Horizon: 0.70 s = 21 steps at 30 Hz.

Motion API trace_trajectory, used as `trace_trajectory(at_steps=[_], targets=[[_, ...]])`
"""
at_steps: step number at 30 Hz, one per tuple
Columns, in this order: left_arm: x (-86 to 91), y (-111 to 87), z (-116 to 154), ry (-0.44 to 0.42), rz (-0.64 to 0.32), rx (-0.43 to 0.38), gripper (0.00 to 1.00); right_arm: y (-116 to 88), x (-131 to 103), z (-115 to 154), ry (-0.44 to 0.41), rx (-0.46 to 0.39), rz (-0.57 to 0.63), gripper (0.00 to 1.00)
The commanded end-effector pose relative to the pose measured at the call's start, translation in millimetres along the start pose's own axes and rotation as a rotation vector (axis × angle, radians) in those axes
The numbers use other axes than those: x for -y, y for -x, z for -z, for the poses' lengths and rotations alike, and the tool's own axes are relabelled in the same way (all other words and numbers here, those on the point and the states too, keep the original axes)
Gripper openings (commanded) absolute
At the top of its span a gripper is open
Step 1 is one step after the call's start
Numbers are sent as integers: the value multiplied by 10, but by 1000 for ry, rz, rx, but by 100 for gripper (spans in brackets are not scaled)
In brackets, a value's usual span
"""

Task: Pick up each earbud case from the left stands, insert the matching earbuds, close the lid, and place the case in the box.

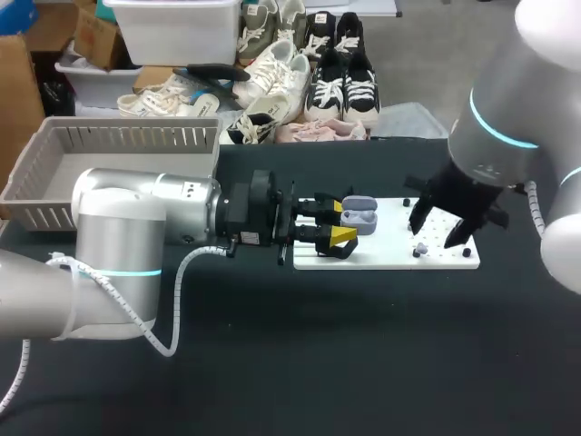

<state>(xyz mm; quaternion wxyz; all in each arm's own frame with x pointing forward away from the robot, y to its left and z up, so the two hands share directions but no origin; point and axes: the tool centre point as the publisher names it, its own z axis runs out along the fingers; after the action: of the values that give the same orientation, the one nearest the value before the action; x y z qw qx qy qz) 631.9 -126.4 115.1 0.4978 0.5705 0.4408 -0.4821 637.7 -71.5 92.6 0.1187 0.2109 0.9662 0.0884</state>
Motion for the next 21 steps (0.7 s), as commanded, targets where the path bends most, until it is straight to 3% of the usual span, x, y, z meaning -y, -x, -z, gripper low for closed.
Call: trace_trajectory(at_steps=[1,21], targets=[[-5,-8,1,-1,-1,2,0,37,-10,-163,4,-1,-12,47],[-5,-8,1,-1,-1,2,0,131,60,-572,16,-5,-25,45]])
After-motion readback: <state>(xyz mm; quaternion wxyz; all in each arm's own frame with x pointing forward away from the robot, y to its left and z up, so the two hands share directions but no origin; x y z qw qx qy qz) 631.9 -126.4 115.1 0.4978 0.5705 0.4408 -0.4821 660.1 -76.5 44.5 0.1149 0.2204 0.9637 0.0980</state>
